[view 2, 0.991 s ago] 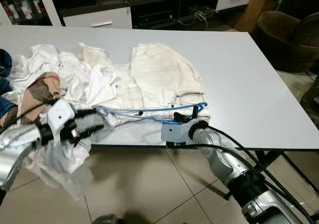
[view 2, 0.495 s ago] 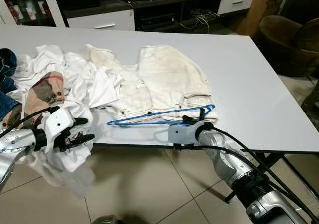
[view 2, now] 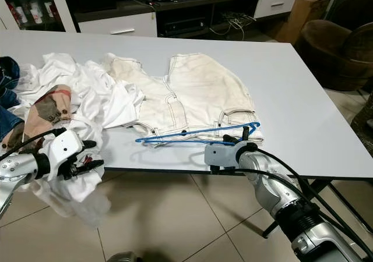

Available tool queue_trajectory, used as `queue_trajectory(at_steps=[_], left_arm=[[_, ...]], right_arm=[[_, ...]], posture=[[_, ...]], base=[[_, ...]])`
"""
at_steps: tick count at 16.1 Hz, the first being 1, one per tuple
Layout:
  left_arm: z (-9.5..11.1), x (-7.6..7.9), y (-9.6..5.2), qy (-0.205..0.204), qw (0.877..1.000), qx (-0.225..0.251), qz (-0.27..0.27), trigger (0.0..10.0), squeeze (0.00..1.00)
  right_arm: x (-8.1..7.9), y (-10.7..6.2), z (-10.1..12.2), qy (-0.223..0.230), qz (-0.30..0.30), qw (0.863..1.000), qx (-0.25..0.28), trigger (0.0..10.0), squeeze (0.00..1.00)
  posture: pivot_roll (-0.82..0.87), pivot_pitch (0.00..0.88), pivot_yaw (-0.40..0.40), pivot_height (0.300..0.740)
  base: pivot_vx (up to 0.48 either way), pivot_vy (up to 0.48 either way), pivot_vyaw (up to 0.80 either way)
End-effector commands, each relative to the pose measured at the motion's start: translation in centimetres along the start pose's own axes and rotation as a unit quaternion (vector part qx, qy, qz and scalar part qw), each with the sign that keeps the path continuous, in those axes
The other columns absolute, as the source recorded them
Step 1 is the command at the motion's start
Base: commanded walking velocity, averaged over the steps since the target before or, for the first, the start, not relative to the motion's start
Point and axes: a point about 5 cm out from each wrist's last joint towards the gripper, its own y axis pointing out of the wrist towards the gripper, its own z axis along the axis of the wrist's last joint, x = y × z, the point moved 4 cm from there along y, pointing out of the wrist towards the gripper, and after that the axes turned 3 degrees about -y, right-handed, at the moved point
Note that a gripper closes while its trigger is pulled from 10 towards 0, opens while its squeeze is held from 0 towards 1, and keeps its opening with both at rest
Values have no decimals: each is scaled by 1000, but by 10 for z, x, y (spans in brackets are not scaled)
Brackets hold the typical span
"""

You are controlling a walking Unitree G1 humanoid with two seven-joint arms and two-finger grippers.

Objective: Hang hanger

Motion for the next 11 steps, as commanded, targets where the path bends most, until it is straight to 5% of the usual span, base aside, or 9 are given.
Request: queue_trajectory(at_steps=[1,5,7,9,11], left_arm=[[5,-5,2,14,1000,6,12,10000,0],[38,-32,4,54,988,92,112,10000,0],[77,-50,-7,72,959,197,188,10000,0],[87,-48,-7,53,954,234,180,10000,0],[85,-37,-5,46,961,230,146,10000,0]], right_arm=[[-8,-2,-15,43,25,999,-23,10000,0],[7,-6,3,97,10,995,20,10000,0],[12,-8,4,106,3,994,24,10000,0],[16,-9,4,114,-3,993,26,10000,0],[19,-9,4,120,-10,992,26,10000,0]], posture=[[120,0,12,740],[118,4,9,740],[116,6,10,740],[115,4,12,740],[114,0,13,740]], base=[[0,0,0],[0,0,0],[0,0,0],[0,0,0],[0,0,0]])
